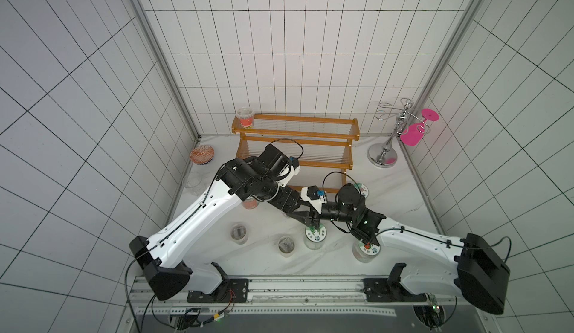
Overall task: Place the seed container on the shelf
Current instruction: Pick up the seed jar at the center of the board, then place the seed jar on the shelf.
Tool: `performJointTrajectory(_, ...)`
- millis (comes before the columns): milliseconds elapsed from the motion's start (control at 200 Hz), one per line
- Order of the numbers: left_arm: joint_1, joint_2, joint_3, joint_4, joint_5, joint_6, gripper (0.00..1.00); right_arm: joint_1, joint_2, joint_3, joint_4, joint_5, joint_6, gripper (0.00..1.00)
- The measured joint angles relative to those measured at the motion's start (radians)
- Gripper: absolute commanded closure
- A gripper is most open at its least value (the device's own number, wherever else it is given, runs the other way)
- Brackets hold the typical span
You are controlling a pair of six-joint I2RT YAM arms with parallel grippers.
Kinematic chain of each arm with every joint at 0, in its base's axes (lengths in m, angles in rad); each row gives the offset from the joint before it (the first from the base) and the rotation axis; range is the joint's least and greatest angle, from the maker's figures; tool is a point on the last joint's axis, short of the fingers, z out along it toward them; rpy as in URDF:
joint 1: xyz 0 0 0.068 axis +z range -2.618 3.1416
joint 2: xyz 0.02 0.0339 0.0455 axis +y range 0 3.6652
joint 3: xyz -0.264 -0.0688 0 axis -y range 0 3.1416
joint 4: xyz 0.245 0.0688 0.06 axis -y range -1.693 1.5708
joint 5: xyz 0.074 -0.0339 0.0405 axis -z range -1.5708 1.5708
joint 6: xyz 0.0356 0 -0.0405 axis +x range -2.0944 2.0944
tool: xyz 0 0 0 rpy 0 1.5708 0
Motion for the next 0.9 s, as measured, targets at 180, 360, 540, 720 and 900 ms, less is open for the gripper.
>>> performJointTrajectory(180,0.0,-0.094,-0.011,0.104,-0.054,-0.005,0.01,0.001,-0.037,-0.005,0.013,0.01,-0.005,0.49)
performJointTrajectory(360,0.003,-0.24,-0.042,0.22,-0.134,-0.009,0.01,0.001,-0.063,-0.032,0.023,0.042,-0.007,0.49)
performJointTrajectory(540,0.005,-0.365,-0.145,0.322,-0.201,-0.022,0.01,0.001,-0.076,-0.044,0.05,0.13,-0.003,0.5)
performJointTrajectory(720,0.005,-0.495,-0.321,0.407,-0.257,-0.058,0.01,0.001,-0.075,-0.042,0.106,0.264,-0.007,0.49)
performJointTrajectory(900,0.008,-0.633,-0.51,0.473,-0.301,-0.094,0.01,-0.013,-0.015,0.03,0.12,0.369,-0.024,0.49)
